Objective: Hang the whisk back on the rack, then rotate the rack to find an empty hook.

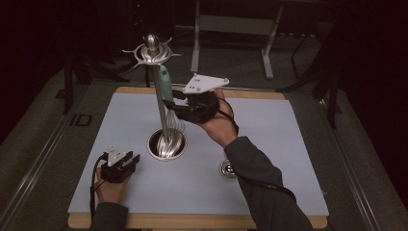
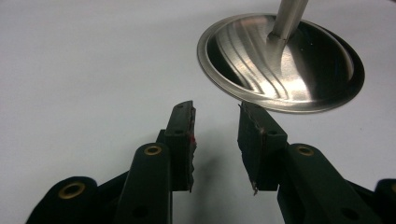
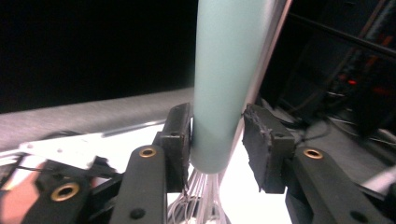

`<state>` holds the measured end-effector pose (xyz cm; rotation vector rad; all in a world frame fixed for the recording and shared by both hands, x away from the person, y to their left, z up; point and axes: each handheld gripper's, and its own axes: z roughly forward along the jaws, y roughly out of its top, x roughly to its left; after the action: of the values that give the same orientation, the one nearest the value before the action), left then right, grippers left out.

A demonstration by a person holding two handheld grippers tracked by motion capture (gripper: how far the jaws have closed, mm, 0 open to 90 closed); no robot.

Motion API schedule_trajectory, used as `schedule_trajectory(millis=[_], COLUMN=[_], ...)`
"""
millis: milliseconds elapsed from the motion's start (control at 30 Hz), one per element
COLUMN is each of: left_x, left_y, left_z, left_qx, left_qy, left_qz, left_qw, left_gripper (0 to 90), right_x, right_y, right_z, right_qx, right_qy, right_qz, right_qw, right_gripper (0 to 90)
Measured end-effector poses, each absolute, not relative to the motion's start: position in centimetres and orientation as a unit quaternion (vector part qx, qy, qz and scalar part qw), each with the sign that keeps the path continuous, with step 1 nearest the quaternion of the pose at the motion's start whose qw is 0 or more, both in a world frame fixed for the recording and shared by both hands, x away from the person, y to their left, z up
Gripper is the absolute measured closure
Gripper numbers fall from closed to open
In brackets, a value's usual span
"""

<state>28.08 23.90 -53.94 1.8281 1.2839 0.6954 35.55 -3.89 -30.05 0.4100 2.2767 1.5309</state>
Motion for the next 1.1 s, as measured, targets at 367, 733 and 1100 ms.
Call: schedule_trajectory(millis=[367, 733, 1100], left_x=[28.1, 28.1, 28.1], left_y=[23.9, 24.1, 24.6], left_z=[-53.9, -53.9, -53.9], left_qx=[0.720, 0.718, 0.707], left_qy=[0.505, 0.507, 0.515], left_qz=[0.273, 0.270, 0.255], left_qw=[0.390, 0.394, 0.413], left_gripper=[66.2, 65.8, 66.4], right_x=[35.7, 36.4, 36.7], right_y=[-5.3, -6.8, -11.5], right_z=[-29.4, -29.8, -31.0], right_qx=[0.137, 0.150, 0.183], right_qy=[0.797, 0.801, 0.803], right_qz=[0.575, 0.575, 0.563], right_qw=[0.122, 0.073, 0.066], right_gripper=[59.9, 61.3, 60.6])
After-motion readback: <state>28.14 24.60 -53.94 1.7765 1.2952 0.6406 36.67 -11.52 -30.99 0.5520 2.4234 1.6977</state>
